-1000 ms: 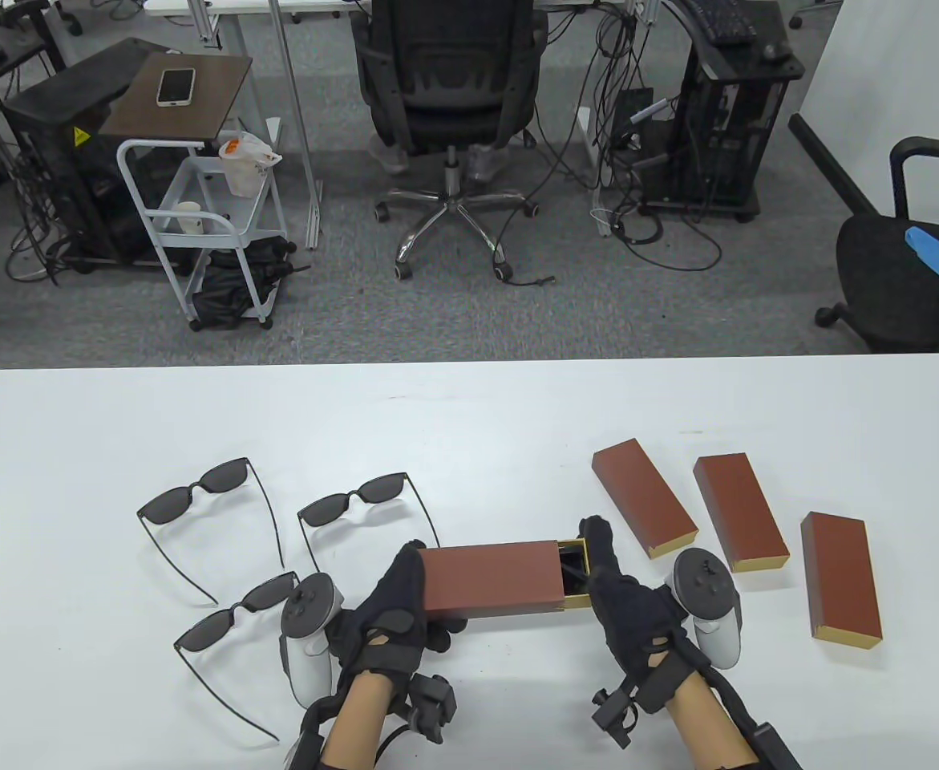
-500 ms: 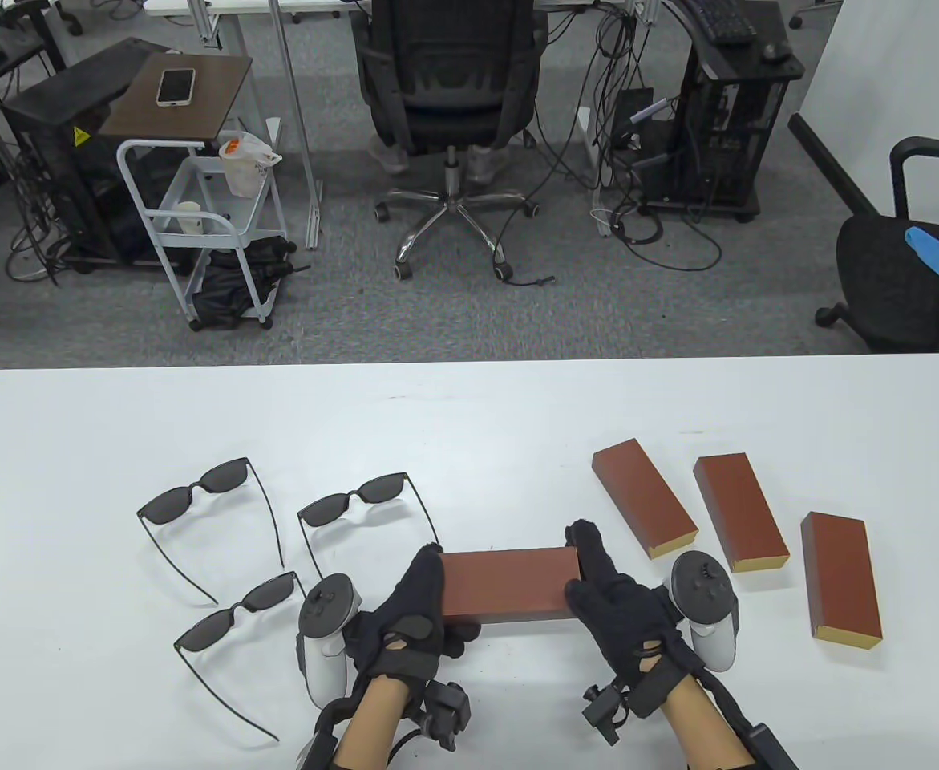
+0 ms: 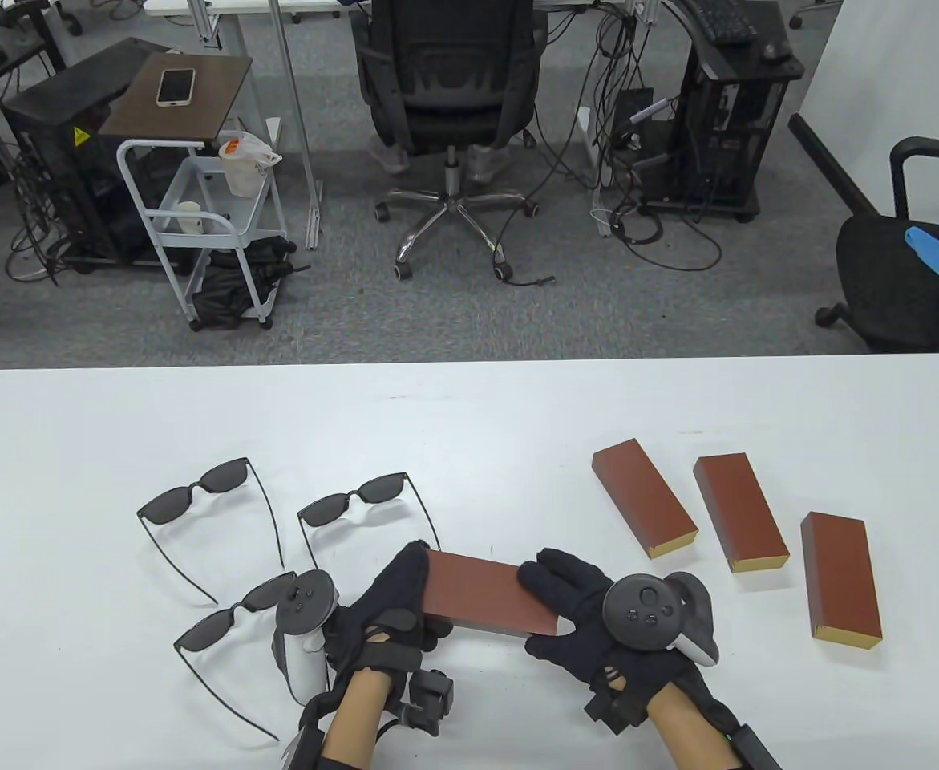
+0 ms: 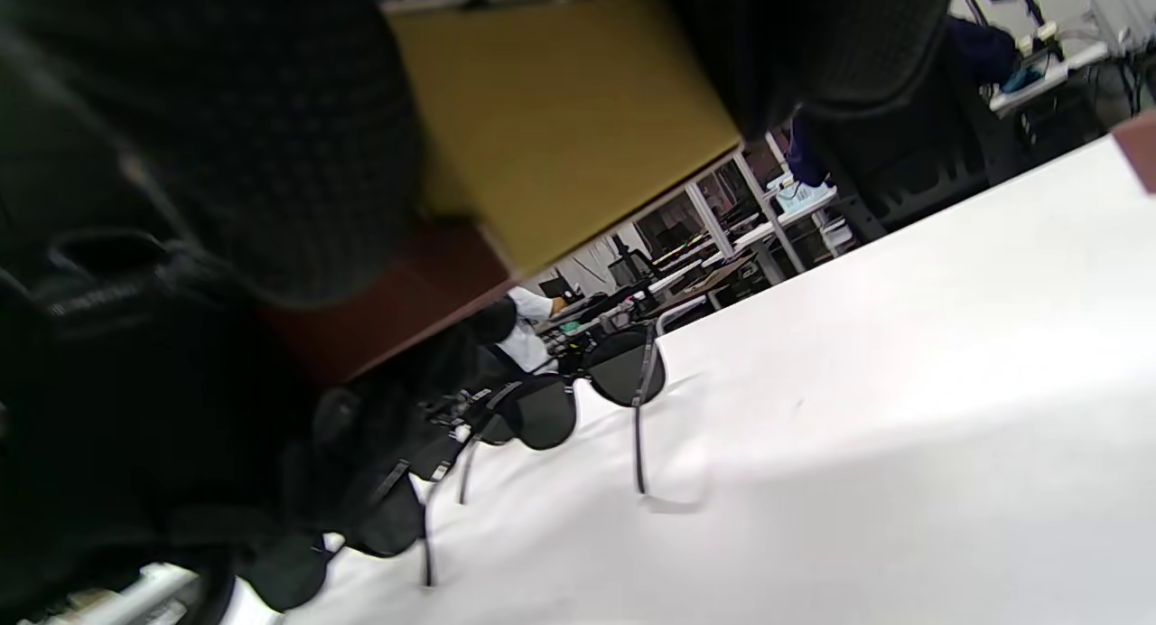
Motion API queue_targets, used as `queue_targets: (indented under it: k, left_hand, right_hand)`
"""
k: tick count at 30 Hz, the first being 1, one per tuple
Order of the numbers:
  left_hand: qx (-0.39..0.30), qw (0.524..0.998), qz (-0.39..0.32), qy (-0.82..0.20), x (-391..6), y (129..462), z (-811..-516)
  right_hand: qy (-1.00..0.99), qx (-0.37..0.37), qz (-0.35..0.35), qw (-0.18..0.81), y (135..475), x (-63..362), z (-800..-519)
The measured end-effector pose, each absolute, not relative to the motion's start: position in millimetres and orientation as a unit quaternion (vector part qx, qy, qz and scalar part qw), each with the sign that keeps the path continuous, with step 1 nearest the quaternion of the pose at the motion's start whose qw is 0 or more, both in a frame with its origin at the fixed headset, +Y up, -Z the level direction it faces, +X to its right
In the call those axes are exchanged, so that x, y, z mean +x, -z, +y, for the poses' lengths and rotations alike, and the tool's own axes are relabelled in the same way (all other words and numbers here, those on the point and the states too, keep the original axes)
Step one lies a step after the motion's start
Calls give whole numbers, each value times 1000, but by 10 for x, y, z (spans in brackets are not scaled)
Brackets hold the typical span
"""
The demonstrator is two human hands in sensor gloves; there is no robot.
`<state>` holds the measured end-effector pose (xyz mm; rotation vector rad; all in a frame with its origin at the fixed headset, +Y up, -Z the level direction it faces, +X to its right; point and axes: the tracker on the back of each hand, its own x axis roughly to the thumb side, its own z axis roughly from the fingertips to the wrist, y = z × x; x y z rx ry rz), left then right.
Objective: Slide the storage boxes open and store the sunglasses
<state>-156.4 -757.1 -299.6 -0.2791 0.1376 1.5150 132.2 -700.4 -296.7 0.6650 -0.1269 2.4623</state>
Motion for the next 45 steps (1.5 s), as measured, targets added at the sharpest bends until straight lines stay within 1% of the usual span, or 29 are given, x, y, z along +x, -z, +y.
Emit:
queue_targets:
  k: [2, 7, 11, 14, 19, 22, 23, 27, 33, 37, 42, 45]
  left_hand:
    - [-112, 726, 65, -675, -1589, 3009, -7568]
    - [-63, 774, 64, -627, -1641, 3032, -7493]
    - [-5, 815, 64, -576, -1685, 3002, -7403]
    - [38, 837, 52, -543, -1690, 2977, -7327]
    - [46, 893, 10, -448, -1597, 2993, -7229]
    - [49, 931, -19, -362, -1513, 3004, -7195]
    - [55, 936, -22, -346, -1495, 3004, -7188]
    - [65, 949, -31, -308, -1444, 3012, -7166]
    - [67, 957, -30, -282, -1418, 3017, -7183]
    - [67, 964, -33, -254, -1408, 3021, -7194]
    - [68, 964, -32, -254, -1417, 3029, -7205]
    - [70, 964, -28, -256, -1427, 3038, -7210]
  right_hand:
    - [-922, 235, -33, 307, 2995, 1309, -7000]
    - [-922, 213, -60, 317, 3045, 1310, -6986]
    - [-931, 149, -93, 318, 3150, 1330, -6998]
    - [-951, 109, -116, 264, 3310, 1293, -6950]
    - [-971, 60, -145, 177, 3651, 1139, -6902]
    - [-978, 38, -146, 146, 3891, 1037, -6921]
    - [-979, 30, -144, 141, 3952, 1012, -6930]
    - [-981, -4, -137, 137, 4199, 913, -7021]
    - [-983, -19, -113, 140, 4426, 775, -7223]
    - [-985, -21, -100, 136, 4505, 685, -7335]
    - [-987, -20, -84, 136, 4538, 591, -7449]
    - [-994, -28, -35, 104, 4556, 564, -7534]
